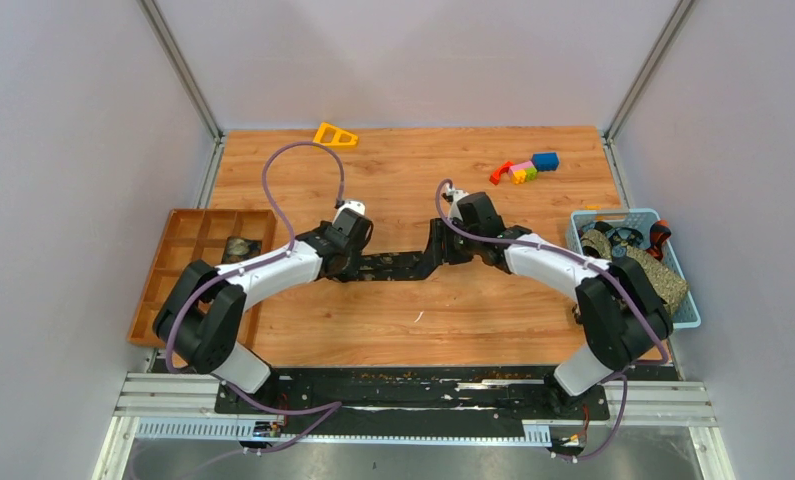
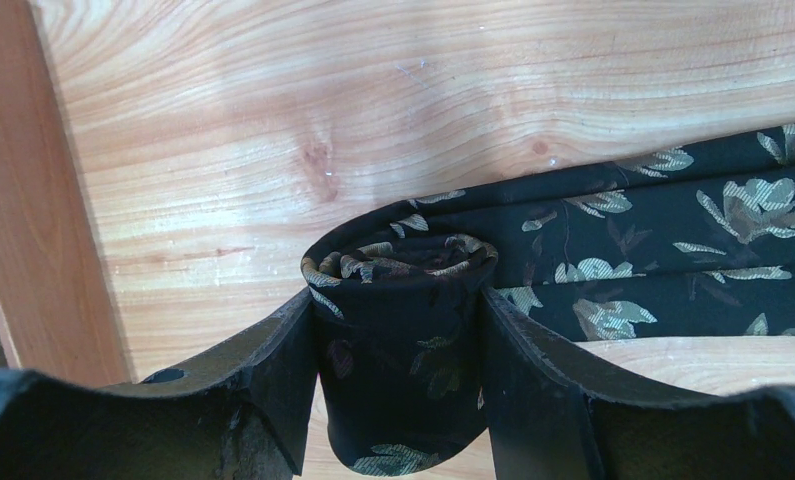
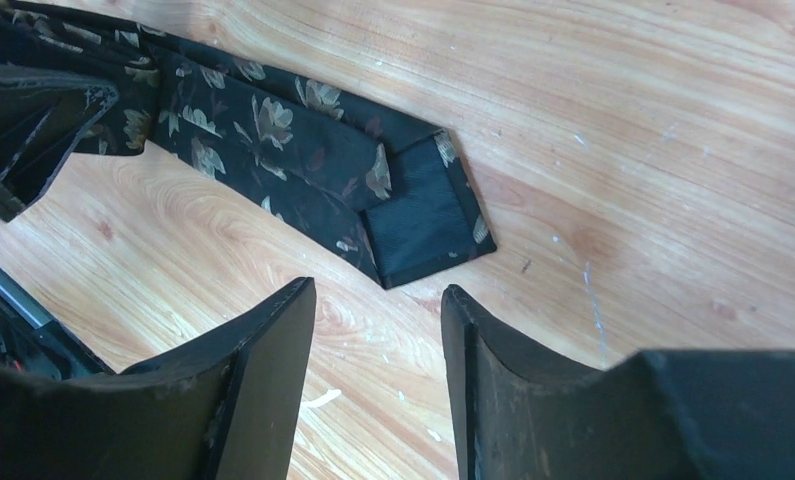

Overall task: Roll the ties
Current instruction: Roll the tie at the center of the board.

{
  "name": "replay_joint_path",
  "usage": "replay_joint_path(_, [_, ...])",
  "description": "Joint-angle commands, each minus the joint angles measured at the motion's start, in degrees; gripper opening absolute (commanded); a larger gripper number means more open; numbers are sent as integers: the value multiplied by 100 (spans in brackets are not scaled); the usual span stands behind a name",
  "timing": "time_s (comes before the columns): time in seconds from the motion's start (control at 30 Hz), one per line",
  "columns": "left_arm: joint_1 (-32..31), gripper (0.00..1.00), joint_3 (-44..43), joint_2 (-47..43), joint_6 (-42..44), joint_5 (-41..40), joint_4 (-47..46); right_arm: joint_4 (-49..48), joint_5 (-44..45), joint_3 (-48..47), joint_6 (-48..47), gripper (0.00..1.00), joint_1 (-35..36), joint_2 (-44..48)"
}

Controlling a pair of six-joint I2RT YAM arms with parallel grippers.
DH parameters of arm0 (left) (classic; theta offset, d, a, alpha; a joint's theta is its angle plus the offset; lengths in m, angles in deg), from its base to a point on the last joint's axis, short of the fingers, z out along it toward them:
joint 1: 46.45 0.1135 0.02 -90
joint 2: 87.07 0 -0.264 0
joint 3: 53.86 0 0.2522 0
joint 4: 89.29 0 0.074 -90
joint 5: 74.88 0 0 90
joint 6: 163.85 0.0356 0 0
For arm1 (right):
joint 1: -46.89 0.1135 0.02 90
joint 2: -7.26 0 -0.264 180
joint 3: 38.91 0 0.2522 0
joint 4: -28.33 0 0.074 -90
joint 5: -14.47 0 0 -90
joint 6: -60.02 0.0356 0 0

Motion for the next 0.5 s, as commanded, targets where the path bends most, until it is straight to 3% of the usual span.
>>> replay_joint_path(0.0, [-155,63,-318,177,144,-540,142,-247,348,202,-241,51,-60,527])
replay_joint_path(0.47, [-631,63,-894,930,230,-1516,484,-487,328,471,-227,51,-74,701])
